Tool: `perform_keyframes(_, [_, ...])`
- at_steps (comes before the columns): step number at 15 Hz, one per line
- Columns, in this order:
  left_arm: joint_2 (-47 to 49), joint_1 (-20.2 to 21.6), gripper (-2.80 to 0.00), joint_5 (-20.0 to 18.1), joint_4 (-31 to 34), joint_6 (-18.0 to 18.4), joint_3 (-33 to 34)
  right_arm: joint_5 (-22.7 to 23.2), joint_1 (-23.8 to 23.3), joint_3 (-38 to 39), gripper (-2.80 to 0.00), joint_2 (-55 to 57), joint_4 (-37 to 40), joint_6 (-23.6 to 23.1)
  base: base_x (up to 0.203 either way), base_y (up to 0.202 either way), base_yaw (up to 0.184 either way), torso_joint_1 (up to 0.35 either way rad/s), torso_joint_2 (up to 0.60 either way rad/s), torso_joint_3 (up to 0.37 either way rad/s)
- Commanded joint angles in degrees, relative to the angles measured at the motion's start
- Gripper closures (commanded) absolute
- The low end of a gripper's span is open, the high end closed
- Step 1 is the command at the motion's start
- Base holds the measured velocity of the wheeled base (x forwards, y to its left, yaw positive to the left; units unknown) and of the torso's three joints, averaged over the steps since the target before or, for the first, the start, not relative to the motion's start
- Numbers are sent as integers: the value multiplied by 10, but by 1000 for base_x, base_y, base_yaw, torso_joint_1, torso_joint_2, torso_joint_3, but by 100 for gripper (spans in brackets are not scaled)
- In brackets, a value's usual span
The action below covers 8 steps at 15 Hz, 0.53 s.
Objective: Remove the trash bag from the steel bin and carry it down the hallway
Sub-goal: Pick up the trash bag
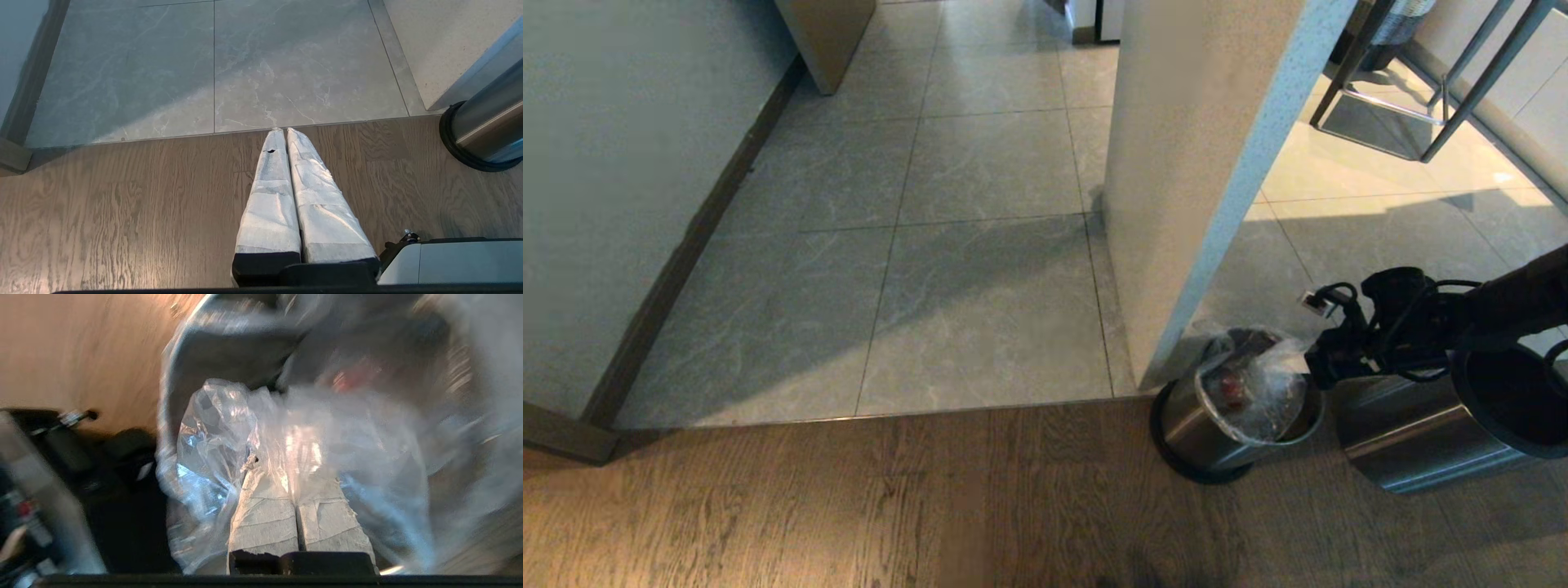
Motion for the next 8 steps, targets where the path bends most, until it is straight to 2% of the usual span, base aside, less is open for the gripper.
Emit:
perform_keyframes(1, [-1,0,0,0,0,0,0,5,0,2,0,1,12,-2,0,0,0,0,0,0])
perform_keyframes(6, [-1,0,0,0,0,0,0,15,-5,2,0,-21,48,-6,0,0,0,0,0,0])
perform_keyframes(8, [0,0,0,0,0,0,0,42,-12,11,0,-26,64,7,0,0,0,0,0,0])
